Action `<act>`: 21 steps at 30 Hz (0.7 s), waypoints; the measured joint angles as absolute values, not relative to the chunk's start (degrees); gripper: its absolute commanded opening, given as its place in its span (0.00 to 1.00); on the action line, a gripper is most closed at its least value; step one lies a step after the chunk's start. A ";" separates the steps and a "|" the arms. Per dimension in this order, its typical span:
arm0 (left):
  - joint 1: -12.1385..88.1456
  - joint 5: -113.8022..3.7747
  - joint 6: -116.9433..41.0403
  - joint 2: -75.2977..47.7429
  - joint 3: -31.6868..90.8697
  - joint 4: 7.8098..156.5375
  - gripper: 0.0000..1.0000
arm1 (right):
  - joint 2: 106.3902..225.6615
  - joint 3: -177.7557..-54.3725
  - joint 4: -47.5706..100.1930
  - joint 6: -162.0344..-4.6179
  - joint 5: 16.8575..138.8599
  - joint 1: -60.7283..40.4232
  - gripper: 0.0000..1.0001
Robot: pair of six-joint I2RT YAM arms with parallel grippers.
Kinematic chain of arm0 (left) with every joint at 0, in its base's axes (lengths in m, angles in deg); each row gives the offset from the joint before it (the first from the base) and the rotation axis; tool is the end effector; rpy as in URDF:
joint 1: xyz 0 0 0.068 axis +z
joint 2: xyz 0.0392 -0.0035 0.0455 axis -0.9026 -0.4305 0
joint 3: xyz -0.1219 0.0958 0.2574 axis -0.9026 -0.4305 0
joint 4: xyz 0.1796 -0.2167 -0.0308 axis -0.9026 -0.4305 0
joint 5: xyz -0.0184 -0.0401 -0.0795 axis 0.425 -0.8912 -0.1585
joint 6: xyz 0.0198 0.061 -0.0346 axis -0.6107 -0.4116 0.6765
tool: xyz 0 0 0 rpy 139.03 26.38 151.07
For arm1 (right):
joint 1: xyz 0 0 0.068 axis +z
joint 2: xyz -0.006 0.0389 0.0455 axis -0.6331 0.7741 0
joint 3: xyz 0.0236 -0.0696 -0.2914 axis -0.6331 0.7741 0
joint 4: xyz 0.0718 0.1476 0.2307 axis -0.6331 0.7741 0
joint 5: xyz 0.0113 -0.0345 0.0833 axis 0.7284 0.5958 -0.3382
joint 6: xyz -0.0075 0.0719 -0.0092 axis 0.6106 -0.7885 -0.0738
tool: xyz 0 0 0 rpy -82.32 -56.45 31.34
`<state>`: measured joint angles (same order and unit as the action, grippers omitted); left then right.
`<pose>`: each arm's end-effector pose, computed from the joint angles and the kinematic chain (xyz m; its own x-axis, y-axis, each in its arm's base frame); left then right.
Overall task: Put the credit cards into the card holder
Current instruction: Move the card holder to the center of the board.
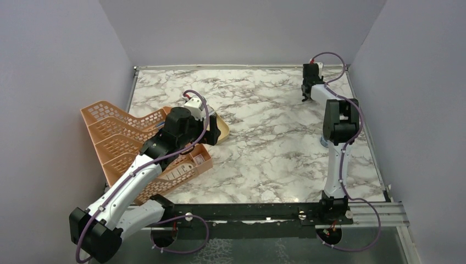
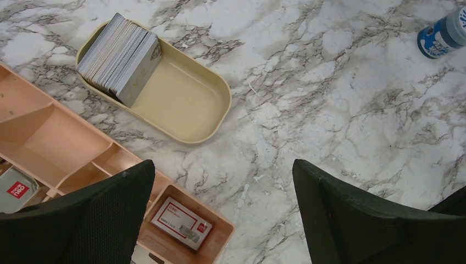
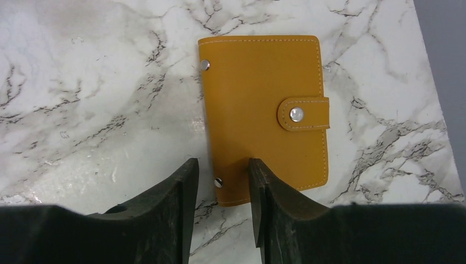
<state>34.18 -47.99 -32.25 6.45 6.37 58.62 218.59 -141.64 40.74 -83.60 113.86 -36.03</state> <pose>0.2110 -0.1249 0.3217 -0.5376 -0.0296 -0.8427 0.3786 0.8845 -0.2726 0.5671 0.0034 0.1383 -0.6966 0.0693 -0.7141 0.3595 0.8951 -0.2638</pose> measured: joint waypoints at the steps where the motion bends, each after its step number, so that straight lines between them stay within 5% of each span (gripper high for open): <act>1: 34.18 -47.97 -32.32 6.45 6.35 58.62 0.99 | 218.57 -141.59 40.76 -83.78 113.18 -36.16 0.36; 21: 34.18 -47.99 -32.38 6.36 5.61 58.60 0.99 | 201.78 -119.10 38.53 -92.63 89.62 -36.71 0.30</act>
